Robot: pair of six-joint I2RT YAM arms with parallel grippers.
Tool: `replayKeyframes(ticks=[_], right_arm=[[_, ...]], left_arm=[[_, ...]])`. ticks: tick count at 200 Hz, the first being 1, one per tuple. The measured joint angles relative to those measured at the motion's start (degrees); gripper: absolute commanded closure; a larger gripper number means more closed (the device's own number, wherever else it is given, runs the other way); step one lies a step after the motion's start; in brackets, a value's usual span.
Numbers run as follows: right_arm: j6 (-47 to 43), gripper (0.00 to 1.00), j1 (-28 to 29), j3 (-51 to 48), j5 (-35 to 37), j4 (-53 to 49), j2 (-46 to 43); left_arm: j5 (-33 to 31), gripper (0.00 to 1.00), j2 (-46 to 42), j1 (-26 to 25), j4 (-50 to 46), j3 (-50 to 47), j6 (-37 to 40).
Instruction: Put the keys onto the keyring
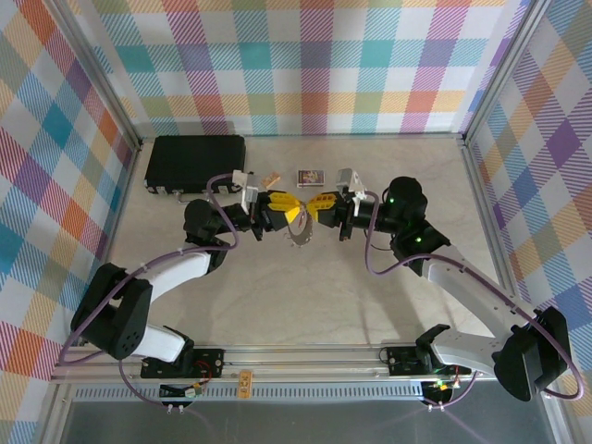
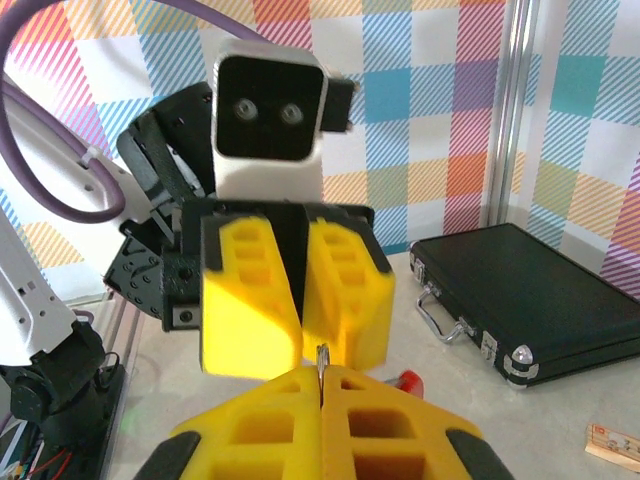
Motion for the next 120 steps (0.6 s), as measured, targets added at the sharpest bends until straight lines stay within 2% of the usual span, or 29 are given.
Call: replayKeyframes(ticks=[120], right_arm=[[4.1,1.00,-0.3,0.0,-5.6,3.1,2.9]], left_arm=[[-0.1,0.73,0.2,-0.1,0.0,0.0,0.0]])
